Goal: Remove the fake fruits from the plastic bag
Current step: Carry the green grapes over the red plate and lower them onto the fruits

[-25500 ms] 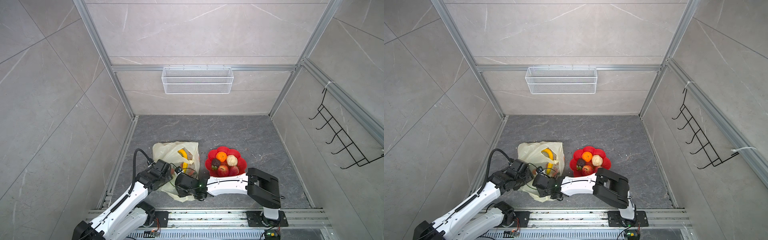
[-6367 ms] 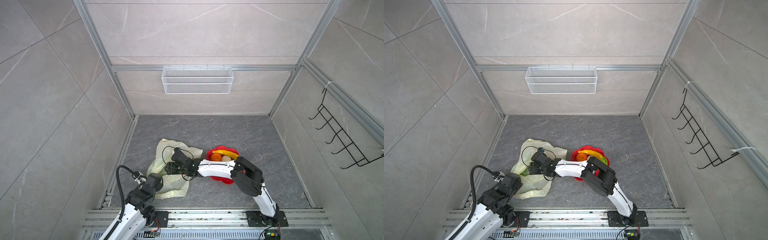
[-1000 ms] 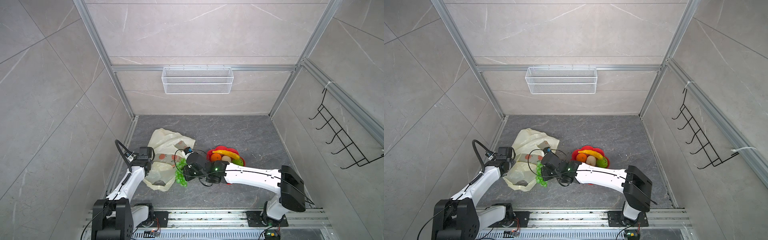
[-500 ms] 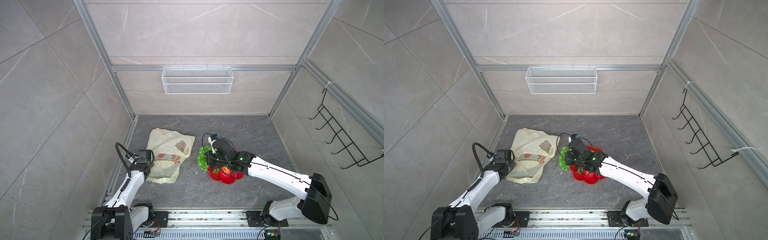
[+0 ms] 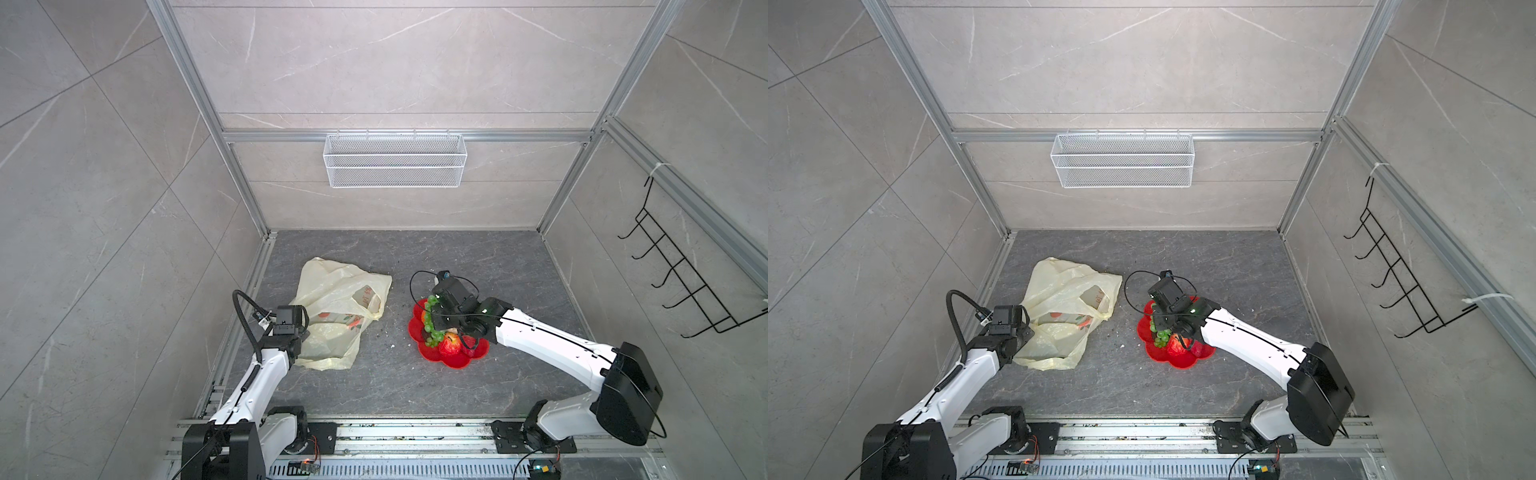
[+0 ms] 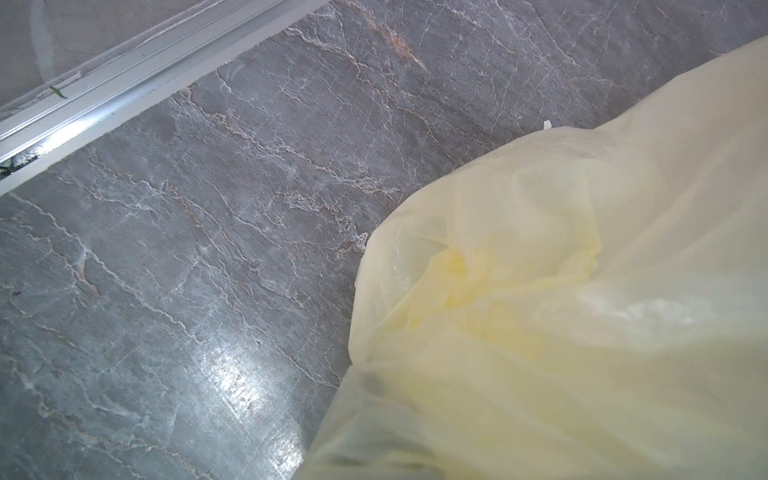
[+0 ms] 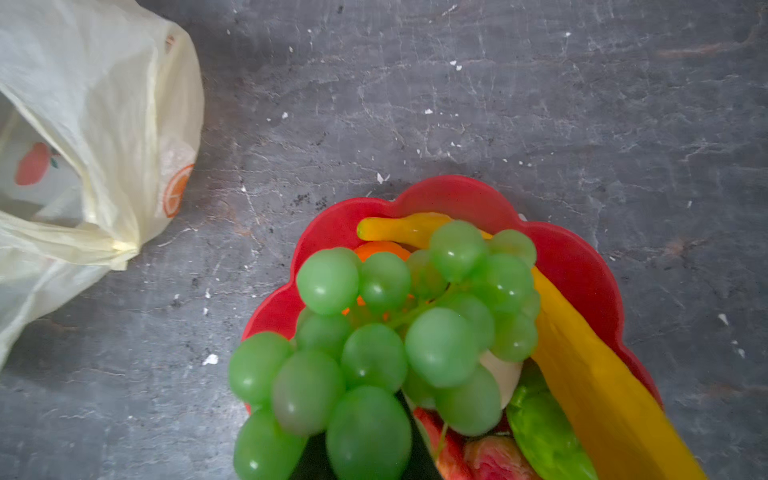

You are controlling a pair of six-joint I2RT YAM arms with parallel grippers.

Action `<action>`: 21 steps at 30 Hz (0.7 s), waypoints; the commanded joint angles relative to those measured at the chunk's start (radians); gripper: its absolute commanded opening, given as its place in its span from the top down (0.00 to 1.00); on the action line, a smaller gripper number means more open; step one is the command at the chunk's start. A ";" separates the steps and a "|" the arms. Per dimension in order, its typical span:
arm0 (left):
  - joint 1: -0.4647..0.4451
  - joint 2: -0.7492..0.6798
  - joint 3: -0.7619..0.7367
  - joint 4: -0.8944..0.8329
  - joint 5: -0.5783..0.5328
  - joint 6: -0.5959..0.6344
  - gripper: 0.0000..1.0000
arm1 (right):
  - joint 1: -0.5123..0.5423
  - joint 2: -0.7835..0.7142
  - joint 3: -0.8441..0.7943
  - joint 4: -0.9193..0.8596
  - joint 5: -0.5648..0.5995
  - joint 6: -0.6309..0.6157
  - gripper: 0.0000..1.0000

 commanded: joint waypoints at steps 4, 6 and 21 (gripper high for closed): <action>0.007 -0.015 -0.009 0.030 0.000 0.028 0.94 | 0.001 0.063 -0.015 0.023 0.025 -0.032 0.78; 0.008 -0.009 -0.011 0.033 -0.001 0.030 0.94 | 0.001 0.070 -0.020 0.038 -0.003 -0.029 0.73; 0.007 -0.007 -0.017 0.033 -0.002 0.041 0.94 | -0.088 0.045 -0.099 0.164 -0.310 0.084 0.37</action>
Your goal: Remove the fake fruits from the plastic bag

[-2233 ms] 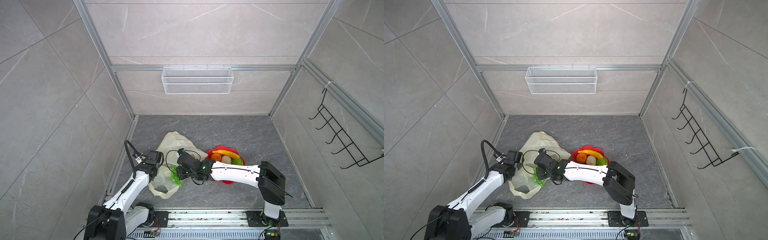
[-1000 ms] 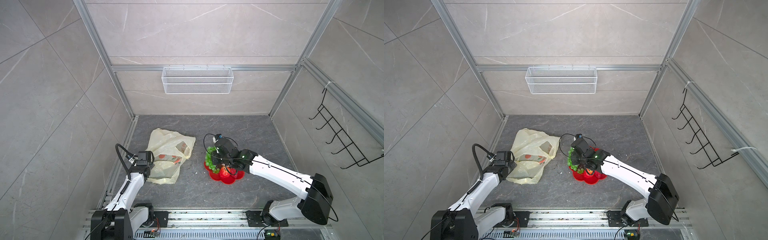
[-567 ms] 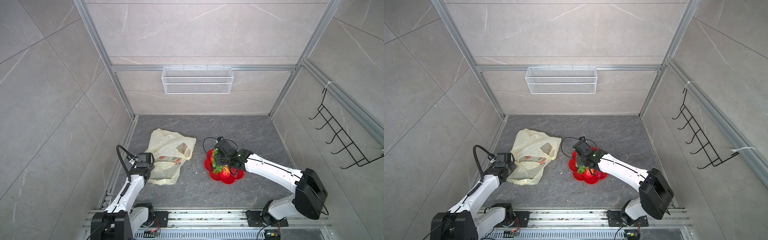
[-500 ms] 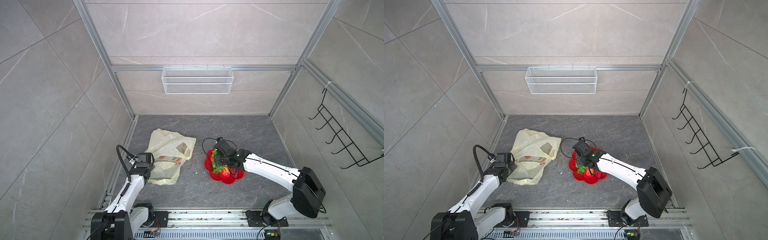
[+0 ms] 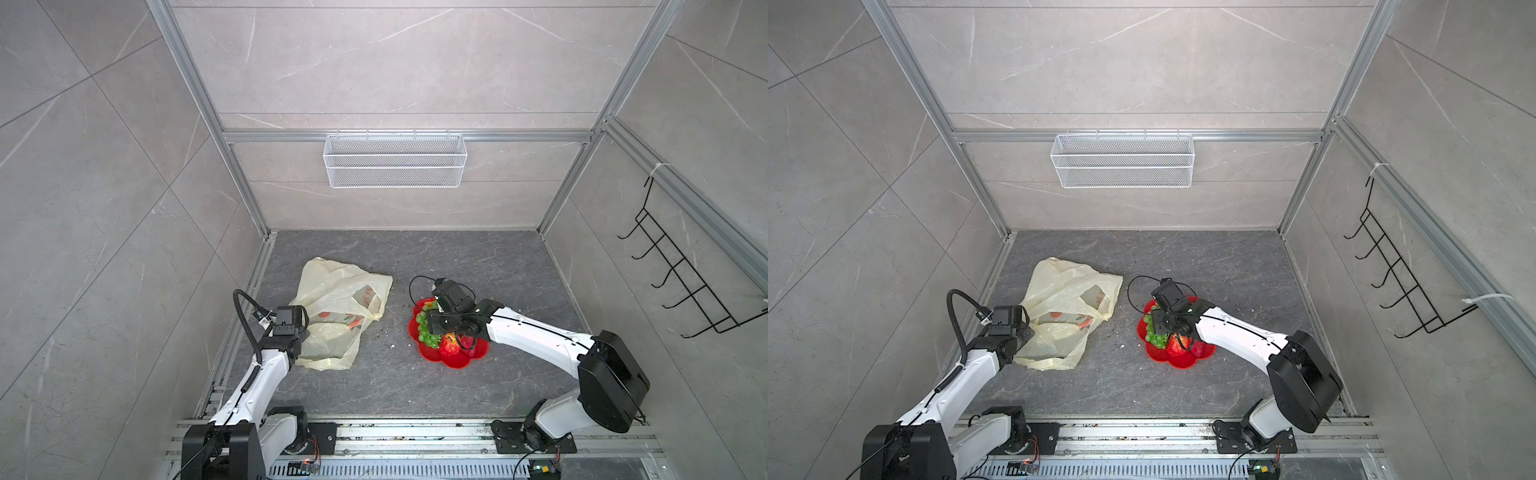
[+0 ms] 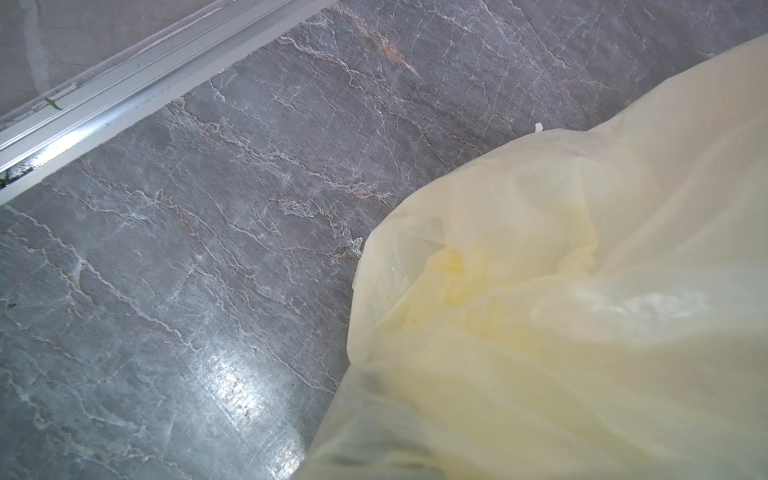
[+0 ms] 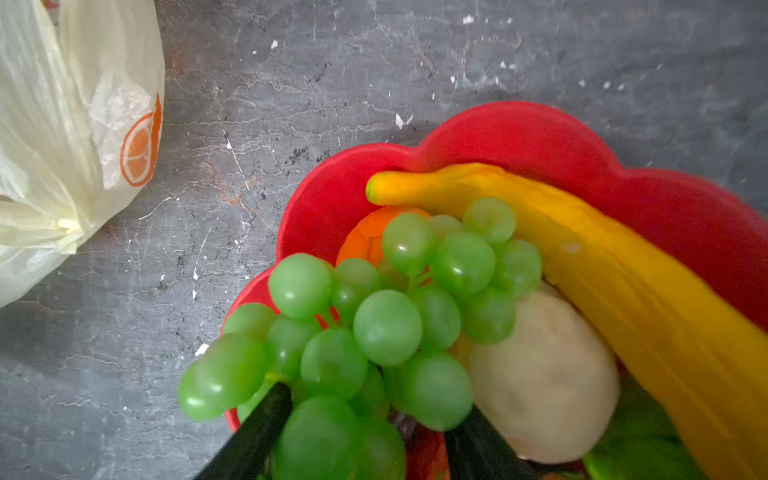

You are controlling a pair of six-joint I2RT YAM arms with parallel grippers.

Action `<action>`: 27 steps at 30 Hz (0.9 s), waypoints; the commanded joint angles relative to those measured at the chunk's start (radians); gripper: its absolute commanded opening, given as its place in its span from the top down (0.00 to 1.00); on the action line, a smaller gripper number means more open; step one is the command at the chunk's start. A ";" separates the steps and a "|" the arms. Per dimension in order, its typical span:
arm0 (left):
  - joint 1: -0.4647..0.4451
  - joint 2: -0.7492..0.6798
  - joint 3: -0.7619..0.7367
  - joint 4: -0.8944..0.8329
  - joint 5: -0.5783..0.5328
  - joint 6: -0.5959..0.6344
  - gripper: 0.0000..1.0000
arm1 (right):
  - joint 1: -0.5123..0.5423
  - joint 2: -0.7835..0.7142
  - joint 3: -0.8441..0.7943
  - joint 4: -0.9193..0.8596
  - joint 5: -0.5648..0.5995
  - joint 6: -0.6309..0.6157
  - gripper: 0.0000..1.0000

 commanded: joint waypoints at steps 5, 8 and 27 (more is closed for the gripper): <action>0.008 -0.007 -0.011 0.017 -0.002 0.024 0.94 | -0.069 -0.033 -0.068 0.129 -0.235 0.095 0.31; 0.009 -0.006 -0.011 0.017 -0.001 0.023 0.94 | -0.087 -0.053 -0.094 0.180 -0.282 0.116 0.27; 0.008 0.012 -0.007 0.026 0.007 0.034 0.93 | -0.182 -0.095 -0.258 0.529 -0.505 0.312 0.19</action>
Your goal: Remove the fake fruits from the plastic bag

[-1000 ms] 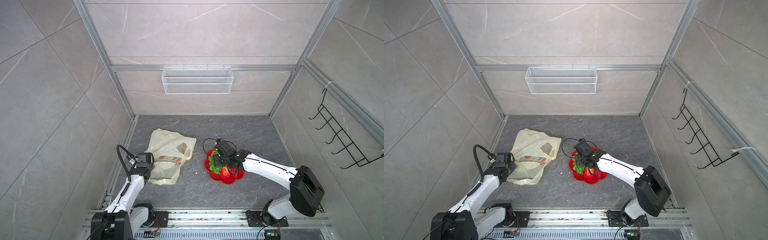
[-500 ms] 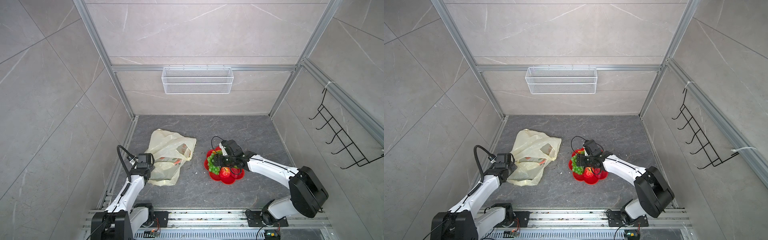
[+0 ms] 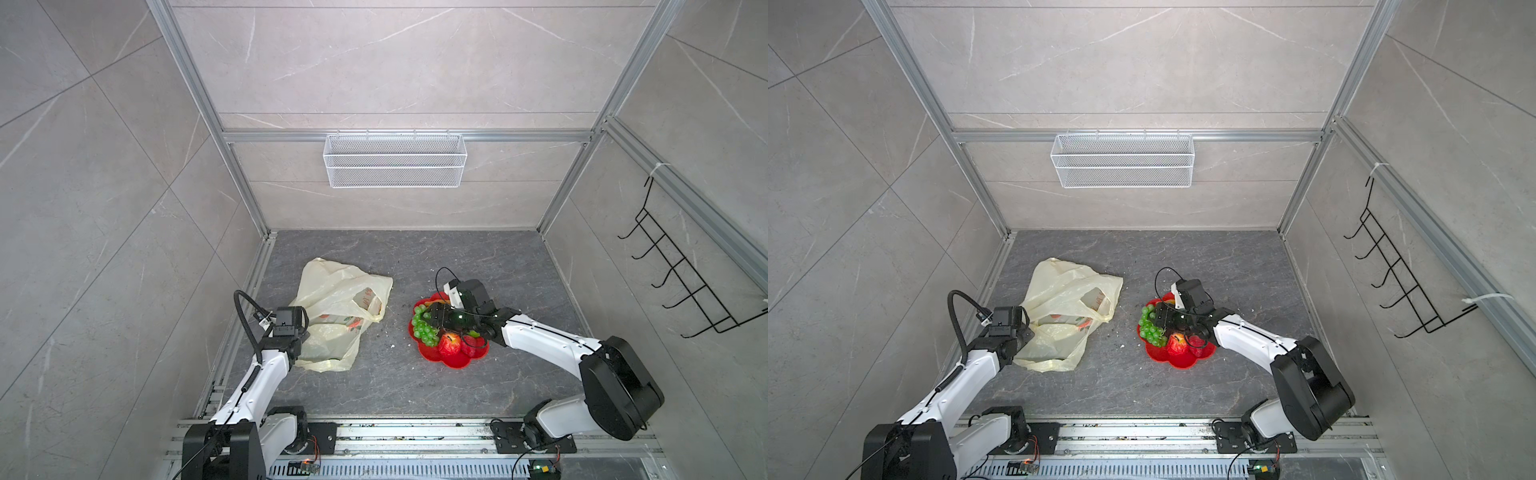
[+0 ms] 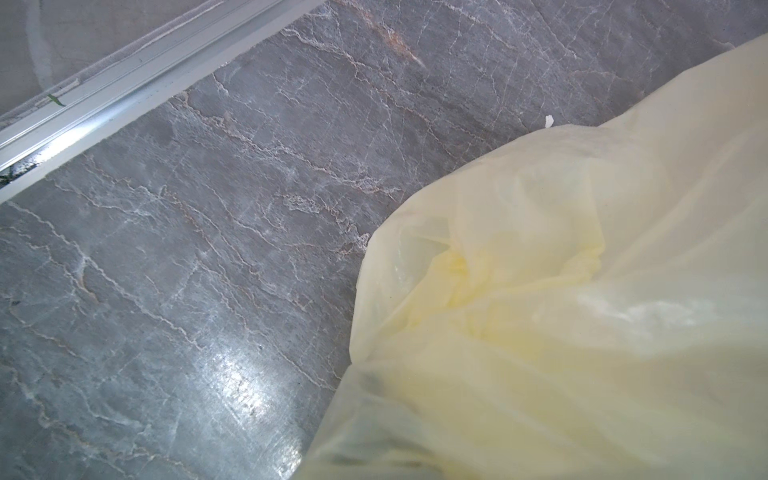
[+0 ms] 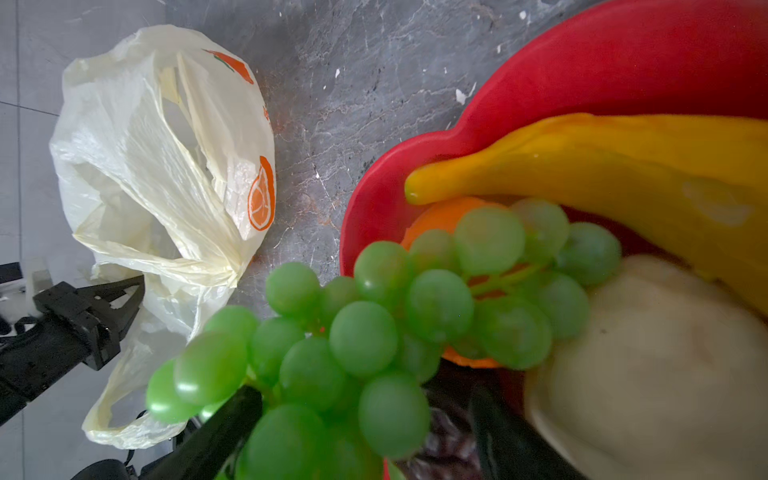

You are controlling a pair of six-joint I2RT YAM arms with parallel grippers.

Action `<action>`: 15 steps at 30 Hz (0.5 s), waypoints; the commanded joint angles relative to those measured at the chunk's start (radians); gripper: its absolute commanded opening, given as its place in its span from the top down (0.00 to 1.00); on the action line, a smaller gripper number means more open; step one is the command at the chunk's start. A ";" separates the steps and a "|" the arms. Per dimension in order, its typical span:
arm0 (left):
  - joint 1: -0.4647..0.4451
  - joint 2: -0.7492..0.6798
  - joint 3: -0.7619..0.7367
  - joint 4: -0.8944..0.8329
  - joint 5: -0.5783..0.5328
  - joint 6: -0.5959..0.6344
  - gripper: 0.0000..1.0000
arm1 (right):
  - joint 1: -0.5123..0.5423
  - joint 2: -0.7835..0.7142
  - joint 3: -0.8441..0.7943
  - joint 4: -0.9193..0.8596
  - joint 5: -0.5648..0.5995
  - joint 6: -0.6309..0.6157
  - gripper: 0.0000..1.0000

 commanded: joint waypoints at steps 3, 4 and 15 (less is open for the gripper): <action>0.004 0.011 0.001 0.027 0.008 0.027 0.94 | -0.010 -0.039 -0.075 0.231 -0.097 0.091 0.16; 0.004 0.013 0.000 0.027 0.009 0.027 0.94 | -0.011 -0.041 -0.086 0.257 -0.101 0.103 0.15; 0.005 0.020 0.003 0.053 0.066 0.053 0.94 | -0.029 -0.036 -0.160 0.434 -0.126 0.190 0.06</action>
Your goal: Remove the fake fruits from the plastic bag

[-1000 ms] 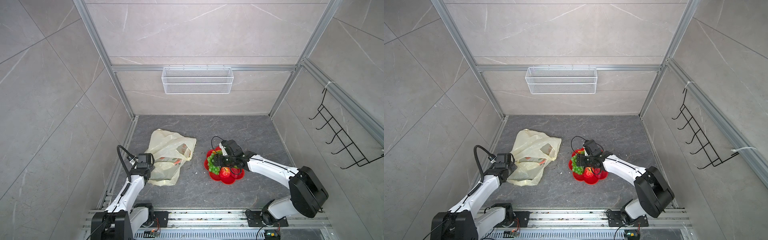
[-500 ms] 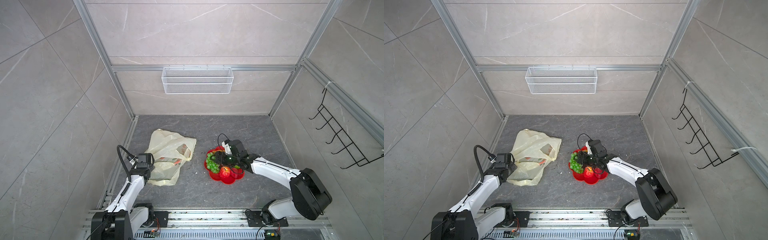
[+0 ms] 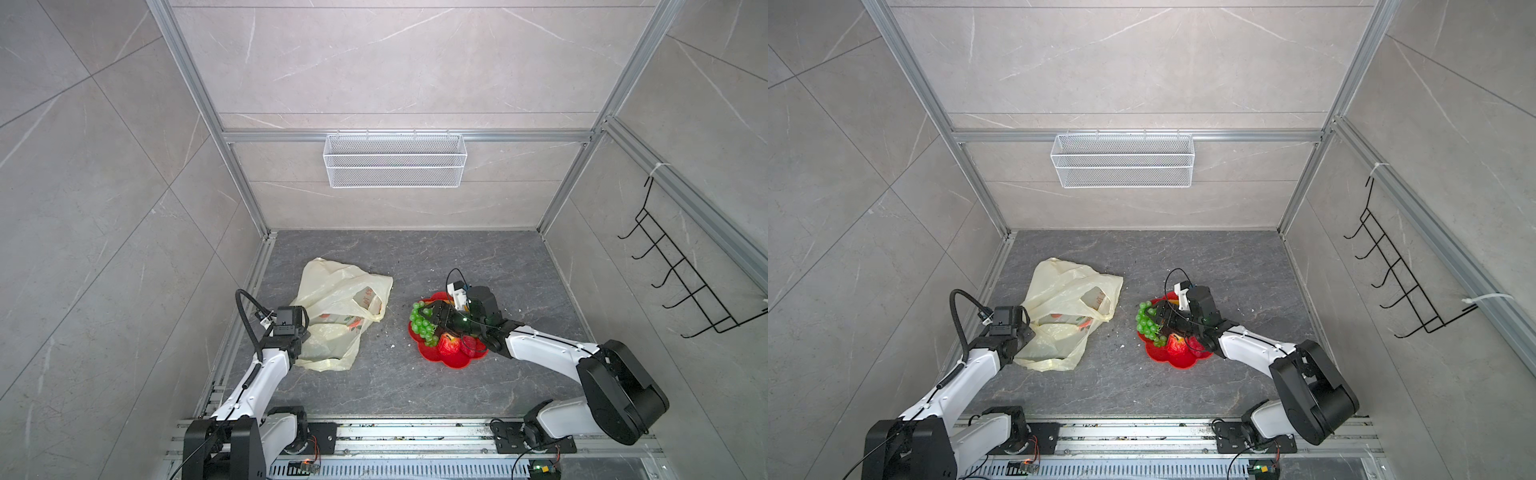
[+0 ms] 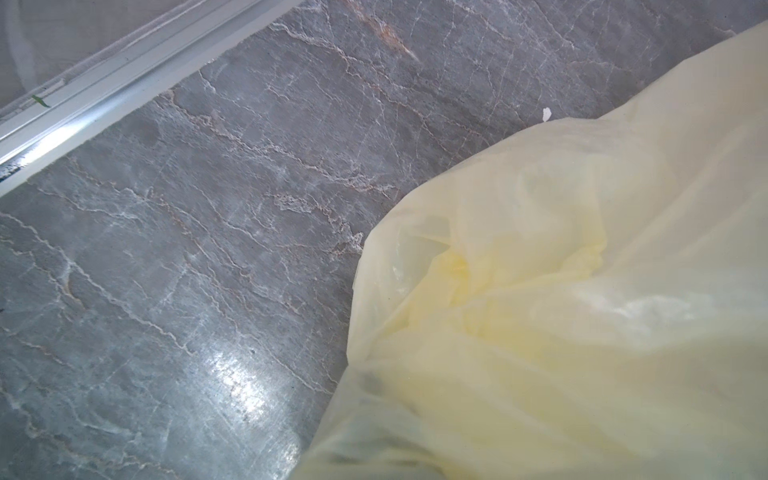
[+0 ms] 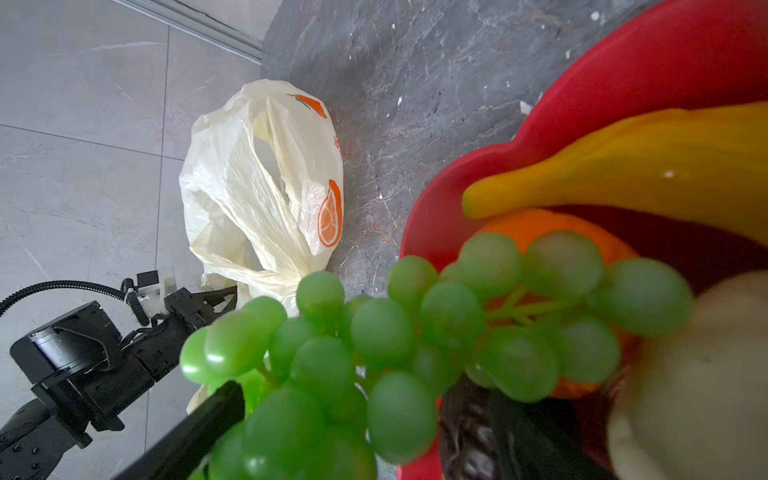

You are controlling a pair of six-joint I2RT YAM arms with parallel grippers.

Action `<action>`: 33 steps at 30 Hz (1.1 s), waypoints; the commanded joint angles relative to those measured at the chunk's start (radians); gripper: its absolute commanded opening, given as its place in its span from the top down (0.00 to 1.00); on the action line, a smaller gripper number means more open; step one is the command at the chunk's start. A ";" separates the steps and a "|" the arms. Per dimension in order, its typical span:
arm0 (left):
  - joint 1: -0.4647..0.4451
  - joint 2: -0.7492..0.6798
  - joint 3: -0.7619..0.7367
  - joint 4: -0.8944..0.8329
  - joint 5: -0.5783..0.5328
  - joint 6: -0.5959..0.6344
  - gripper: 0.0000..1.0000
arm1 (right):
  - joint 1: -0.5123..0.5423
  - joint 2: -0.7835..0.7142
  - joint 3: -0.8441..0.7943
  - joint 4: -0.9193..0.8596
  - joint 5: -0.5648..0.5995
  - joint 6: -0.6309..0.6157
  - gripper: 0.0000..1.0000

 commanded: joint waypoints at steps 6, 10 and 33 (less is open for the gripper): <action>-0.036 0.001 0.076 0.047 0.285 0.096 0.94 | -0.005 -0.028 -0.009 0.014 0.024 -0.037 0.10; -0.187 -0.061 0.150 -0.024 0.255 0.074 0.93 | -0.004 -0.020 -0.002 -0.018 0.036 -0.062 0.11; -0.628 0.252 0.366 0.230 0.434 0.051 0.95 | 0.070 0.067 0.051 -0.011 0.081 -0.097 0.12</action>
